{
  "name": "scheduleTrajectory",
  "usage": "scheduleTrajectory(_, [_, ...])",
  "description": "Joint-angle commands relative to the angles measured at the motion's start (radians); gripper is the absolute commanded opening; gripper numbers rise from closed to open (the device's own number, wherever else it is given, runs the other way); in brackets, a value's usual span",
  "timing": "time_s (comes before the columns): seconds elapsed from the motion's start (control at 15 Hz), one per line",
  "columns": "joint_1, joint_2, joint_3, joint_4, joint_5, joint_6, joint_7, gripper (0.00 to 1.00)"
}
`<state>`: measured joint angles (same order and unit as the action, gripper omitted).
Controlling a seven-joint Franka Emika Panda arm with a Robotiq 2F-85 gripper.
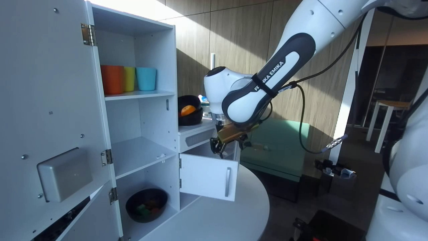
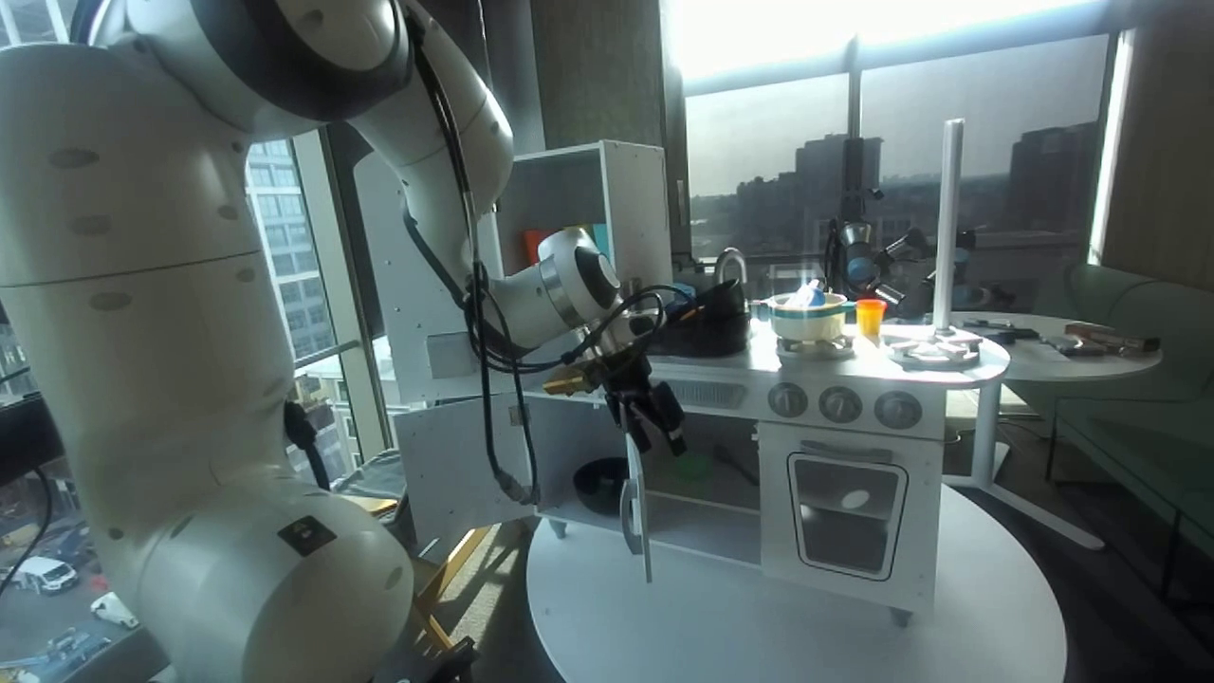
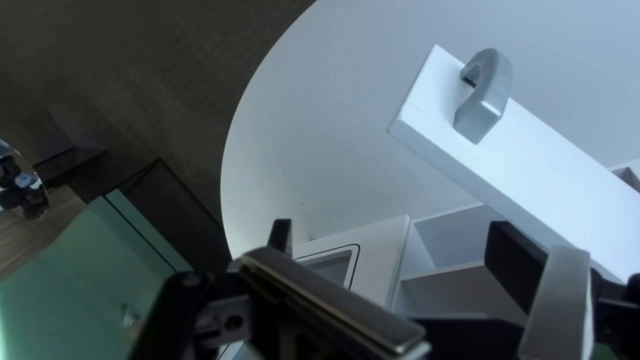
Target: Open the cabinet doors and the oven door.
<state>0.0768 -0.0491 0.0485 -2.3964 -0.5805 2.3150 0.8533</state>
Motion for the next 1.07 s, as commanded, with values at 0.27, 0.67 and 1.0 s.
scheduleTrajectory(0.27, [0.013,-0.046,0.045,-0.087,0.209,0.124,-0.283,1.0])
scheduleTrajectory(0.67, [0.037,-0.034,0.092,-0.082,0.243,0.218,-0.279,1.0])
scheduleTrajectory(1.0, [0.003,-0.015,0.074,-0.058,0.207,0.205,-0.213,1.0])
